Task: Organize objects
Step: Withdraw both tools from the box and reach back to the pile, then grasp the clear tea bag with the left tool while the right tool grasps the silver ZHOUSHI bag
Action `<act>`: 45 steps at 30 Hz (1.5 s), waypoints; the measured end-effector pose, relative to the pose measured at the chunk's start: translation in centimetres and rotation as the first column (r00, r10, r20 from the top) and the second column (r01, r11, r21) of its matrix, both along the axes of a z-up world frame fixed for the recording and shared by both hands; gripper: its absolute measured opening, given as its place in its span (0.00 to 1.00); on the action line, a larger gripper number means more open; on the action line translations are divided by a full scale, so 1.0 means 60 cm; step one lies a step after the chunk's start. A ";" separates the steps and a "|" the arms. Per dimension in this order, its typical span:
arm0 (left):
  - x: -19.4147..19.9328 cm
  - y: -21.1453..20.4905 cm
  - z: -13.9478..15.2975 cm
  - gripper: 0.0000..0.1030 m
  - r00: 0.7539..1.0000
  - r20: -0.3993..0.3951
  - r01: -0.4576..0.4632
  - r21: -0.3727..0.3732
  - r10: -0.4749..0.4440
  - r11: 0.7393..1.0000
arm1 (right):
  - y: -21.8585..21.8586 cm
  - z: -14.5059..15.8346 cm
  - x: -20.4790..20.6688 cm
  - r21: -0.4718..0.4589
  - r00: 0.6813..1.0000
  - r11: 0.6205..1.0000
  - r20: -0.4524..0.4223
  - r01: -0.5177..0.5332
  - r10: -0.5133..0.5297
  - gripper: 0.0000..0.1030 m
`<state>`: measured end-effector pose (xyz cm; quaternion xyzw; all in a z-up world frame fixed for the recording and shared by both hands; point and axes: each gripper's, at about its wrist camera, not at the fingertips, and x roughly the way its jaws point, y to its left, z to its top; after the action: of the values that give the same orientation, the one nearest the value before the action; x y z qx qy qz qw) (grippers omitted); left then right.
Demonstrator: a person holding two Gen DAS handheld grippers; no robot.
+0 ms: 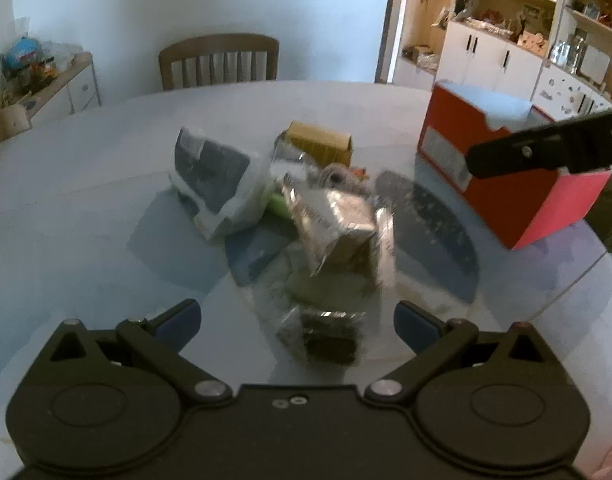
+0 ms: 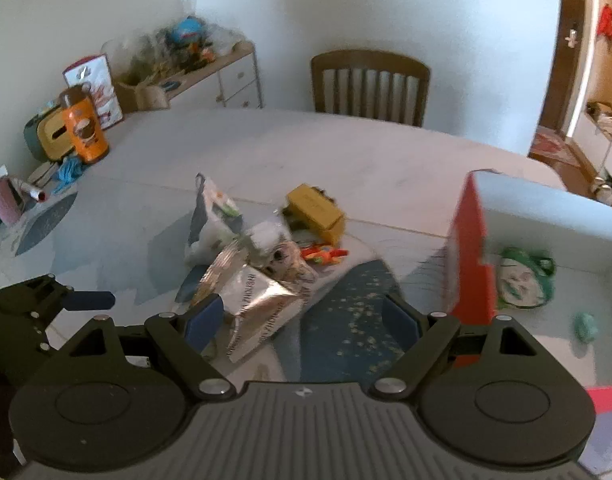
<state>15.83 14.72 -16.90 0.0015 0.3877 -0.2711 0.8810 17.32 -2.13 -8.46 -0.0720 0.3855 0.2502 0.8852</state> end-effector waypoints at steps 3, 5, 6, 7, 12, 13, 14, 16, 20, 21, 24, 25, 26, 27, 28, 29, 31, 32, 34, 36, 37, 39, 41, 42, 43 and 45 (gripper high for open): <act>0.002 0.000 -0.013 0.99 1.000 0.001 -0.001 0.002 0.001 1.000 | 0.026 -0.017 0.014 -0.025 1.000 0.999 -0.012 -0.029 0.029 0.84; 0.003 0.000 -0.021 0.99 1.000 0.002 -0.001 0.000 0.001 1.000 | 0.044 -0.031 0.022 -0.051 0.998 0.997 -0.011 -0.060 0.060 0.84; 0.004 0.000 -0.025 0.99 1.000 -0.001 -0.001 -0.002 0.001 1.000 | 0.052 -0.036 0.026 -0.063 0.997 0.995 -0.016 -0.077 0.076 0.84; 0.006 -0.001 -0.027 0.99 1.000 -0.005 -0.001 -0.006 0.001 1.000 | 0.060 -0.043 0.030 -0.078 0.995 0.993 -0.023 -0.094 0.092 0.84; 0.005 -0.008 -0.033 0.99 1.000 -0.005 0.005 -0.010 -0.005 1.000 | 0.091 -0.072 0.047 -0.126 0.988 0.981 -0.057 -0.149 0.143 0.84; 0.003 -0.010 -0.034 0.99 1.000 -0.006 0.010 -0.012 -0.011 1.000 | 0.097 -0.077 0.048 -0.136 0.985 0.977 -0.061 -0.166 0.158 0.84; 0.002 -0.012 -0.035 0.98 1.000 -0.008 0.014 -0.011 -0.014 1.000 | 0.103 -0.082 0.049 -0.149 0.982 0.972 -0.063 -0.184 0.176 0.84; -0.002 -0.016 -0.037 0.96 1.000 -0.015 0.027 -0.014 -0.027 1.000 | 0.113 -0.090 0.050 -0.178 0.978 0.962 -0.058 -0.207 0.200 0.84; -0.007 -0.022 -0.041 0.88 0.999 -0.022 0.031 0.001 -0.031 1.000 | 0.129 -0.099 0.059 -0.226 0.973 0.947 -0.041 -0.228 0.225 0.84; -0.006 -0.023 -0.042 0.88 0.999 -0.025 0.032 0.004 -0.032 0.999 | 0.133 -0.099 0.061 -0.229 0.972 0.945 -0.036 -0.234 0.231 0.84; -0.006 -0.023 -0.043 0.84 0.999 -0.026 0.031 0.012 -0.031 0.999 | 0.143 -0.102 0.065 -0.231 0.966 0.938 -0.035 -0.257 0.256 0.84; -0.006 -0.022 -0.044 0.81 0.999 -0.027 0.033 0.013 -0.032 0.999 | 0.149 -0.105 0.063 -0.238 0.962 0.932 -0.032 -0.271 0.272 0.84; -0.005 -0.023 -0.044 0.78 0.999 -0.029 0.036 0.016 -0.036 0.999 | 0.154 -0.107 0.062 -0.250 0.957 0.925 -0.026 -0.285 0.288 0.84; -0.006 -0.024 -0.044 0.77 0.999 -0.031 0.040 0.020 -0.040 0.999 | 0.158 -0.109 0.060 -0.257 0.954 0.921 -0.022 -0.293 0.297 0.84; -0.007 -0.025 -0.044 0.75 0.999 -0.031 0.046 0.022 -0.045 0.999 | 0.162 -0.111 0.060 -0.260 0.952 0.918 -0.024 -0.301 0.305 0.84; -0.008 -0.025 -0.044 0.74 0.998 -0.029 0.051 0.023 -0.050 0.998 | 0.165 -0.113 0.061 -0.257 0.950 0.916 -0.029 -0.307 0.310 0.84; -0.010 -0.028 -0.043 0.69 0.998 -0.022 0.055 0.029 -0.054 0.998 | 0.170 -0.115 0.063 -0.251 0.948 0.915 -0.039 -0.316 0.317 0.84; -0.011 -0.028 -0.043 0.66 0.998 -0.022 0.056 0.030 -0.056 0.998 | 0.173 -0.116 0.064 -0.251 0.947 0.914 -0.042 -0.319 0.319 0.84; -0.011 -0.028 -0.043 0.61 0.998 -0.028 0.052 0.031 -0.051 0.998 | 0.175 -0.117 0.068 -0.244 0.946 0.915 -0.050 -0.322 0.320 0.83; -0.012 -0.029 -0.042 0.56 0.999 -0.025 0.048 0.038 -0.048 0.998 | 0.175 -0.117 0.069 -0.235 0.949 0.920 -0.056 -0.314 0.310 0.83; -0.013 -0.029 -0.042 0.53 0.998 -0.024 0.050 0.039 -0.049 0.998 | 0.175 -0.117 0.069 -0.230 0.951 0.922 -0.060 -0.310 0.305 0.83; -0.014 -0.030 -0.041 0.53 0.998 -0.019 0.054 0.043 -0.053 0.998 | 0.173 -0.117 0.069 -0.225 0.953 0.926 -0.064 -0.304 0.297 0.83; -0.014 -0.030 -0.041 0.51 0.998 -0.020 0.054 0.044 -0.053 0.998 | 0.172 -0.117 0.068 -0.219 0.953 0.928 -0.069 -0.302 0.294 0.81; -0.014 -0.030 -0.041 0.49 0.998 -0.022 0.052 0.041 -0.051 0.998 | 0.171 -0.116 0.068 -0.219 0.954 0.928 -0.070 -0.300 0.292 0.80; -0.014 -0.030 -0.040 0.44 0.998 -0.022 0.051 0.040 -0.051 0.998 | 0.171 -0.116 0.067 -0.219 0.954 0.928 -0.070 -0.300 0.292 0.78; -0.012 -0.030 -0.039 0.43 0.998 -0.026 0.056 0.038 -0.055 0.998 | 0.170 -0.114 0.066 -0.214 0.953 0.929 -0.072 -0.303 0.294 0.73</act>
<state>15.14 12.95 -19.21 0.0261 0.4037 -0.2879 0.8680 21.25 8.10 -15.29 -0.2238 0.4125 0.3384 0.8156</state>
